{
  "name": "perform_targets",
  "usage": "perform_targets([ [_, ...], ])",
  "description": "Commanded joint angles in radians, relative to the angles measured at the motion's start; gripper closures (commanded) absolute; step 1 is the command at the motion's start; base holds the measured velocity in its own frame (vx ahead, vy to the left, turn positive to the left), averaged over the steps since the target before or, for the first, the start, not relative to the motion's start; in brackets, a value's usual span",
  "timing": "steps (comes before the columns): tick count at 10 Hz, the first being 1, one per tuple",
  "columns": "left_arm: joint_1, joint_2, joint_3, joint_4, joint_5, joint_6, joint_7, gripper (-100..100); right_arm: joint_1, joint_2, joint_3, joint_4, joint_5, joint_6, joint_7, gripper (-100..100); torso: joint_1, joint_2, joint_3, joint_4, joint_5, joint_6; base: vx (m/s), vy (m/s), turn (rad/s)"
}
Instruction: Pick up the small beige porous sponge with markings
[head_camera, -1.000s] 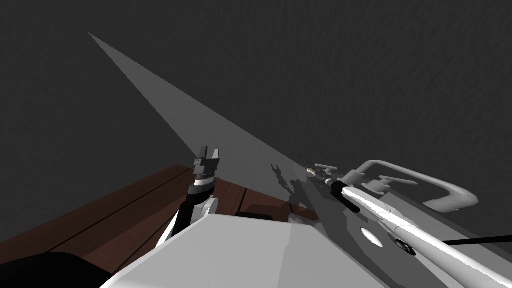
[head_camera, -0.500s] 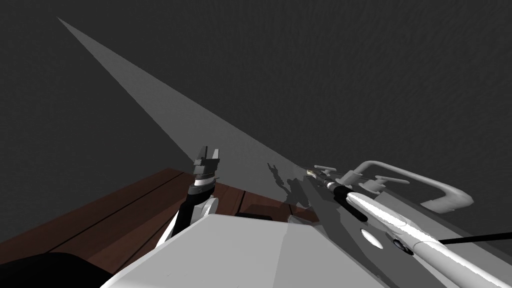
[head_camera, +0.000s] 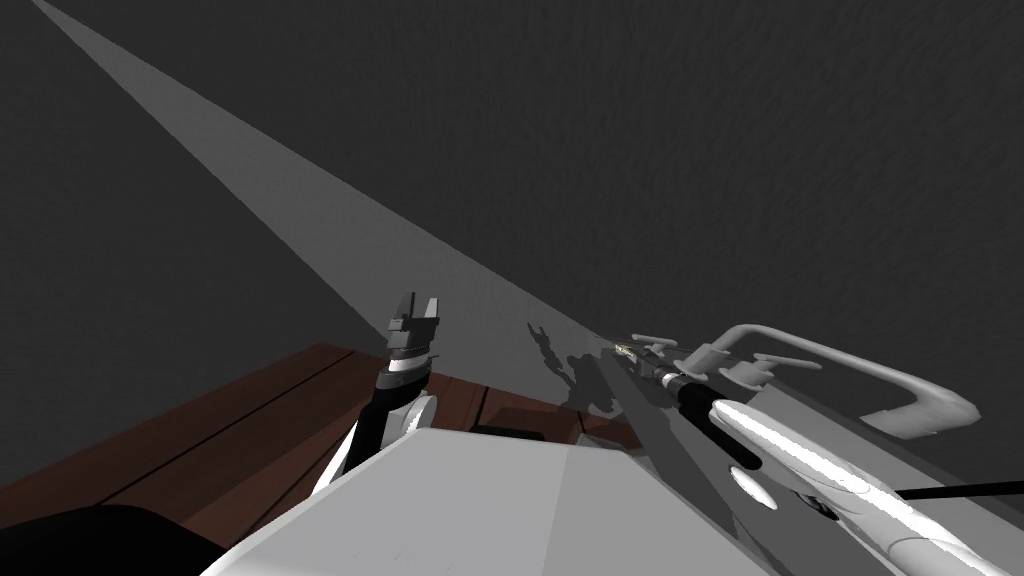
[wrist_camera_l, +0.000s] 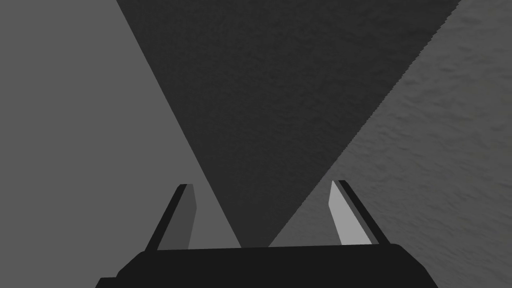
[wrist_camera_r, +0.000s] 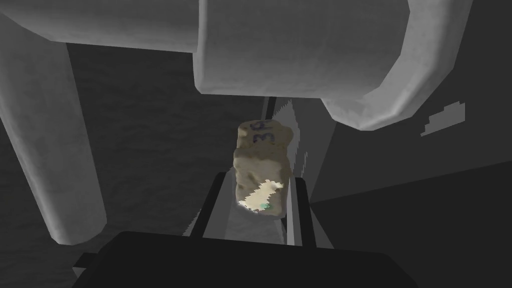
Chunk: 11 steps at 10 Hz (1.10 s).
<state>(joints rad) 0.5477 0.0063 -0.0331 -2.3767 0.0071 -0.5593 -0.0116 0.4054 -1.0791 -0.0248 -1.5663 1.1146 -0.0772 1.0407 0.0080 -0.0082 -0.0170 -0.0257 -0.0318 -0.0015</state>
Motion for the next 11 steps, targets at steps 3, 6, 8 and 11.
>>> perform_targets([
  [3,0.0,0.0,0.0,0.0,0.0,0.0,0.0,0,0.112,0.015,-0.071,-0.086,0.003,-0.006,0.023,100,0.0,-0.002,-0.001,0.0,0.0,0.0,0.083,0.012,-0.082],
  [6,0.0,0.0,0.0,0.0,0.0,0.0,0.0,0,0.193,0.032,-0.137,-0.166,0.006,-0.014,0.048,100,0.001,-0.003,-0.001,0.0,0.001,0.0,0.09,0.013,-0.076],
  [8,0.0,0.0,0.0,0.0,0.0,0.0,0.0,0,0.246,0.049,-0.187,-0.214,0.009,-0.022,0.072,100,-0.001,0.003,0.001,0.001,0.0,0.0,0.033,0.012,-0.072],
  [11,0.0,0.0,0.0,0.0,0.0,0.0,0.0,0,0.284,0.046,-0.203,-0.236,0.008,-0.026,0.072,100,0.0,0.0,0.0,0.0,0.0,-0.001,0.054,0.016,-0.032],
])
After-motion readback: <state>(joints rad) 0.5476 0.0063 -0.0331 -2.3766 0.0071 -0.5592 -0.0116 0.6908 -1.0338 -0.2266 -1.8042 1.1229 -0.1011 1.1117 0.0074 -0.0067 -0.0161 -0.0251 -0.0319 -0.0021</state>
